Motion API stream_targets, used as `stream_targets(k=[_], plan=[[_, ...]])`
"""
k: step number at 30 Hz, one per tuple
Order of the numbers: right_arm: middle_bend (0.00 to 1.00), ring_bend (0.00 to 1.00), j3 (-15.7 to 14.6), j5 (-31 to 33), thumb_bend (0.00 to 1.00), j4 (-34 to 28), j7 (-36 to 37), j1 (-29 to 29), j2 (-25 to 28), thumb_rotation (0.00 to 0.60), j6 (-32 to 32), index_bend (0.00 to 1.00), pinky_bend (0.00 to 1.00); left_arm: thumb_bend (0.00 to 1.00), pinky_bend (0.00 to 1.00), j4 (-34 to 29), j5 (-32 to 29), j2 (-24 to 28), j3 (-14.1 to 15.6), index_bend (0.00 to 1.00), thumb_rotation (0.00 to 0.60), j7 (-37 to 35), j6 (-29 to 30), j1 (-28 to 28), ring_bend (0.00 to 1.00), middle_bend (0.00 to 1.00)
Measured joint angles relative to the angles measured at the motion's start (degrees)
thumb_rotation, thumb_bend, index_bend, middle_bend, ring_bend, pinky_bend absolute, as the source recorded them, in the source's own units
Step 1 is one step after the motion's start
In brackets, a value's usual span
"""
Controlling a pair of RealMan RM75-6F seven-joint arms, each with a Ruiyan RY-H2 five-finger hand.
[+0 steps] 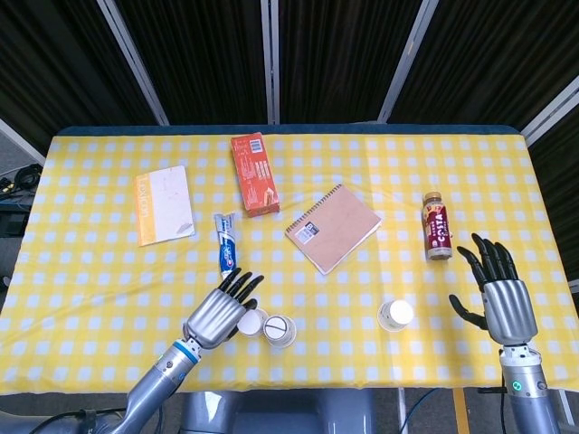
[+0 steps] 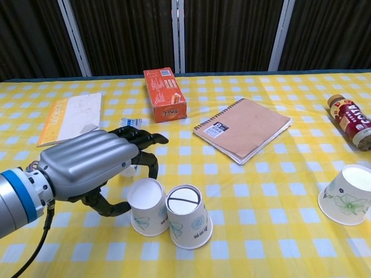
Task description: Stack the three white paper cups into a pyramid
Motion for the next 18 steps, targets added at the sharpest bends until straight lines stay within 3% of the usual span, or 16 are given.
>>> stream_targets(k=[18], plan=[[0.0,0.0,-0.1,0.0,0.16,-0.2,-0.5,0.0,-0.1,0.6,-0.2,0.18,0.04,0.32,0.0,-3.3,0.0,3.7,2.2,0.47,0.6,0.2,1.5,0.1,0.0,0.0]])
